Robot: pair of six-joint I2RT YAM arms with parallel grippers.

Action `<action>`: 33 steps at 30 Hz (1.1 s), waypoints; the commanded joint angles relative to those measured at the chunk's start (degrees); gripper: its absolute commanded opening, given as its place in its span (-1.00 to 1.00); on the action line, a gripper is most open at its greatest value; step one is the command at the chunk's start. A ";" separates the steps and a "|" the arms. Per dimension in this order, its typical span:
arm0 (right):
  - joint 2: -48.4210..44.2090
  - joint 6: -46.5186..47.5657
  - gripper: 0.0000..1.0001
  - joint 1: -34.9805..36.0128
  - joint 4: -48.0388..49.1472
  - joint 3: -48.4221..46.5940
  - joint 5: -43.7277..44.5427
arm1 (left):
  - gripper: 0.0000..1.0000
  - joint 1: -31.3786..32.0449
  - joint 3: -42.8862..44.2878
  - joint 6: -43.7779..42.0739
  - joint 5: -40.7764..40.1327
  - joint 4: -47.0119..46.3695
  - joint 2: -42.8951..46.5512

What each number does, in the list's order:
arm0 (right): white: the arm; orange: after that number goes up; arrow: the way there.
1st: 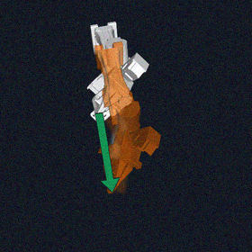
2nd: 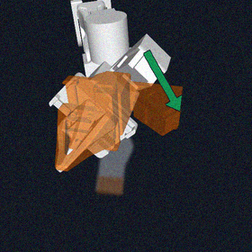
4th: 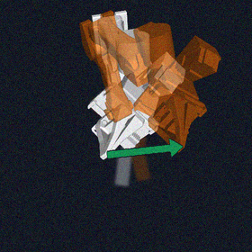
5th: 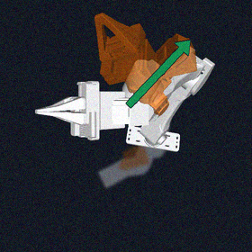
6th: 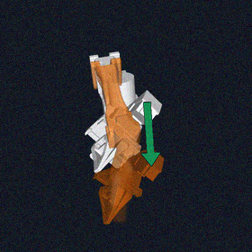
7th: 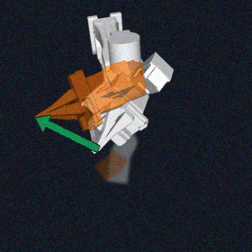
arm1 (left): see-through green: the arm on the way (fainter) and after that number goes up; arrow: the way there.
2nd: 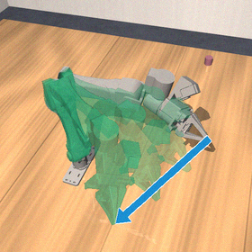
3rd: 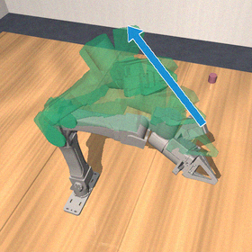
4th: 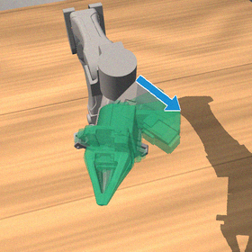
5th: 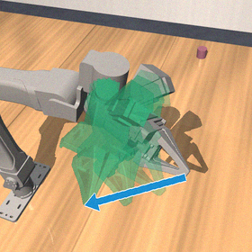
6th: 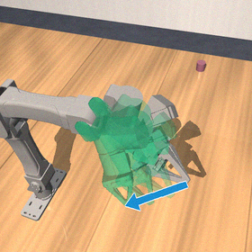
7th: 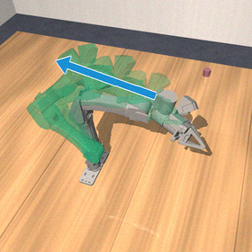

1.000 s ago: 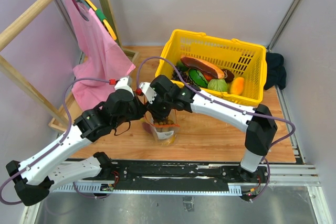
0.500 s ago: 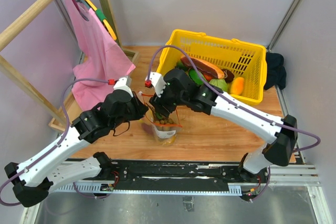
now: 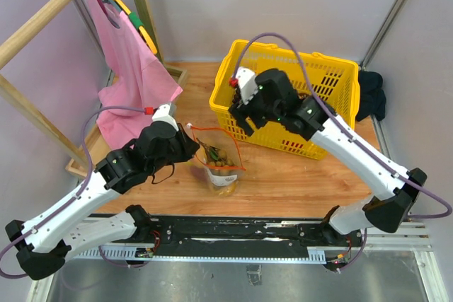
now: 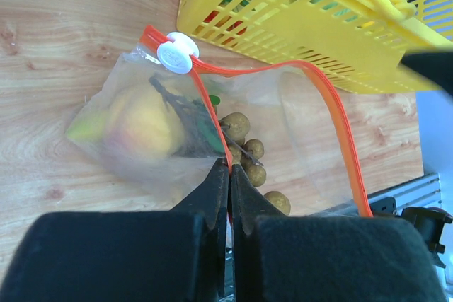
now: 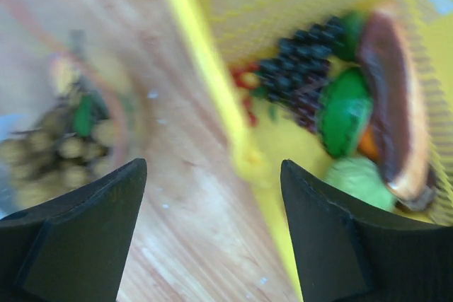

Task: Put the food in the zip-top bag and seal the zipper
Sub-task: Pick up the fake fruit from the bin.

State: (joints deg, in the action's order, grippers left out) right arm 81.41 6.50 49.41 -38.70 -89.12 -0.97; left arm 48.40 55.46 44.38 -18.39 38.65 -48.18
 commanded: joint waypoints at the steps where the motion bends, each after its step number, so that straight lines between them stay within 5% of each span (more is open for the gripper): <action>1: -1.38 -1.07 0.58 -8.91 -5.19 -2.94 5.52 | -0.99 0.08 0.29 -0.47 -1.57 -1.80 1.19; 16: 6.51 -5.16 0.83 -33.16 -7.32 -2.13 3.10 | -0.99 0.04 1.75 -1.81 -4.21 -2.08 1.20; 21: 10.01 -5.22 0.99 -36.09 -5.62 -0.11 3.20 | -0.99 0.05 1.50 -2.01 -5.77 -2.63 1.98; 33: 22.17 -4.12 0.97 -38.50 -13.58 -4.15 1.26 | -0.99 0.10 1.48 -2.13 -5.81 -2.95 2.05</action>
State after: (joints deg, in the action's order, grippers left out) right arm 100.38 1.93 12.08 -46.28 -90.08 1.54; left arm 48.40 55.48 43.03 -22.48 38.20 -46.96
